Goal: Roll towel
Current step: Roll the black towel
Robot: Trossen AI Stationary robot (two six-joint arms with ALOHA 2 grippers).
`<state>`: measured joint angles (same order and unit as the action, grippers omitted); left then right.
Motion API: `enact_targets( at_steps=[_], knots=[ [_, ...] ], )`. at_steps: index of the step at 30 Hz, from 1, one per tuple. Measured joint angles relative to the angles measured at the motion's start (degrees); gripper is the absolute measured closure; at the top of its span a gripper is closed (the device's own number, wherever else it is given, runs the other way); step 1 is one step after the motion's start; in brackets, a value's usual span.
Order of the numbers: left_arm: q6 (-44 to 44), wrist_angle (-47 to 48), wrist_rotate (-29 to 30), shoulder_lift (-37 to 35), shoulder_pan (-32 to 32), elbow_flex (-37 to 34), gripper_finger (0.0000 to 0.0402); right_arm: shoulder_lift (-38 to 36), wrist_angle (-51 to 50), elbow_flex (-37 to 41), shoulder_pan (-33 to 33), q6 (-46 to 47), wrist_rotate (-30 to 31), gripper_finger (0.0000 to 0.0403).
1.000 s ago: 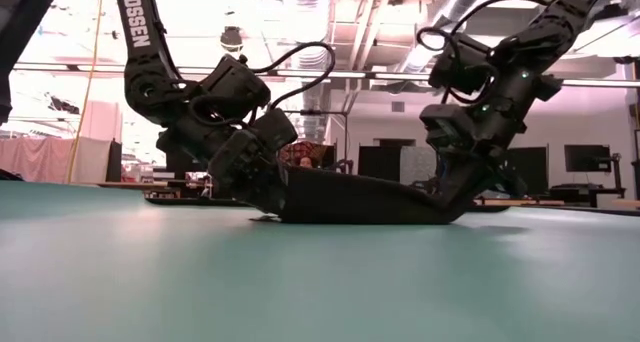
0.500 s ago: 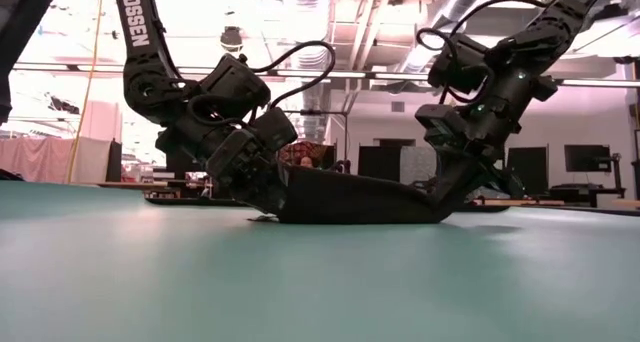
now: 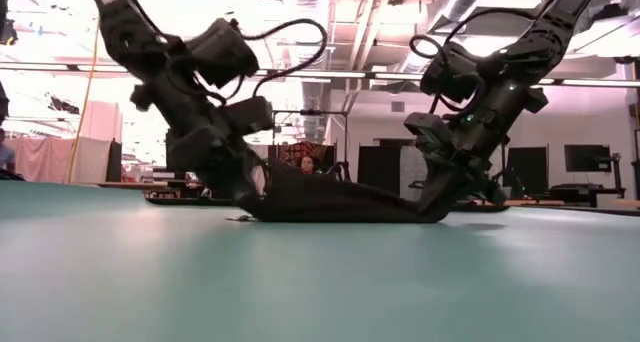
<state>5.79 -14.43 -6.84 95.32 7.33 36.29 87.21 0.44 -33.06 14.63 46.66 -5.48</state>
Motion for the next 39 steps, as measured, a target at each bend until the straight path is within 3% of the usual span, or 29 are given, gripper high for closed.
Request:
enact_targets(
  at_steps=[7, 13, 18, 30, 39],
  knots=[
    [-1.4, 14.3, 13.0, -15.0, -4.4, -0.1, 0.0402, 1.0, 3.6, 0.0, -1.0, -1.3, 0.0, 0.0381],
    [4.2, 10.8, 27.4, -23.4, -10.0, 0.1, 0.0402, 0.8, 5.5, 0.1, -1.3, -3.0, -0.1, 0.0381],
    [6.9, 5.5, 27.7, -22.0, -10.0, 0.1, 0.0402, 1.0, 4.5, -1.8, -3.0, -4.9, -0.2, 0.0381],
    [5.6, 2.6, 25.2, -15.4, -10.0, 0.1, 0.0402, 1.2, -10.6, -15.3, -7.7, -12.6, 2.9, 0.0381],
    [5.6, 0.3, 25.0, -15.5, -11.8, 0.2, 0.0401, 6.2, -10.6, -15.8, -6.3, -12.7, 3.6, 0.0381]
  ],
)
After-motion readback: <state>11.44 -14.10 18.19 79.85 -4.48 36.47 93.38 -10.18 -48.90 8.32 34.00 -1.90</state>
